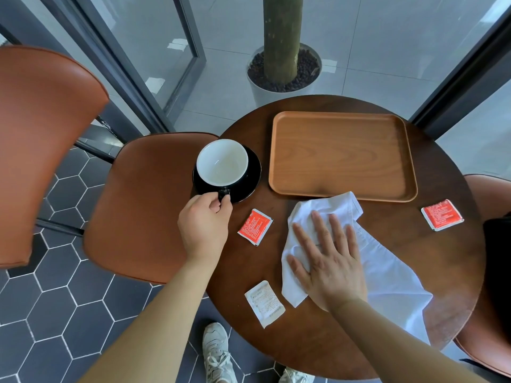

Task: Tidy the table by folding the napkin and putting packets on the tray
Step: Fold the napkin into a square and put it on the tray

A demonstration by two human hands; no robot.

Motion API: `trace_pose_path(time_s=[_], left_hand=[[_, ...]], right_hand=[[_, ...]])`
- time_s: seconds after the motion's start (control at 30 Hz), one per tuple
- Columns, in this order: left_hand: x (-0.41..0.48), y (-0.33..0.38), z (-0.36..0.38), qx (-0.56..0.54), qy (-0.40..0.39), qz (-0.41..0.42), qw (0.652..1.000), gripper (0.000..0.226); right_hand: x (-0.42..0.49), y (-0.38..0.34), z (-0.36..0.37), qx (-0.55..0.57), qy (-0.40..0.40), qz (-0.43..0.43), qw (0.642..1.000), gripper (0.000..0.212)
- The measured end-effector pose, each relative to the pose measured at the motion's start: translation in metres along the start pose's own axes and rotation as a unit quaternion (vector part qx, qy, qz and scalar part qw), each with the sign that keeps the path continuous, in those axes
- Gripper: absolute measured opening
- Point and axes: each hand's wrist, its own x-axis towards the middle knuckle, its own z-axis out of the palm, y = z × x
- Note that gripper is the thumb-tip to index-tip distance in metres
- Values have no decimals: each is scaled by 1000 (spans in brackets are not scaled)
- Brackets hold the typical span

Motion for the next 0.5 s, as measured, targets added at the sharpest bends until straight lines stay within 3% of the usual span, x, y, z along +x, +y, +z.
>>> trace_pose_path(time_s=[0.5], left_hand=[[13,-15,-11,-4,-9,28,1000,12]], right_hand=[[0,0,1,-8,0,0,1000,68]])
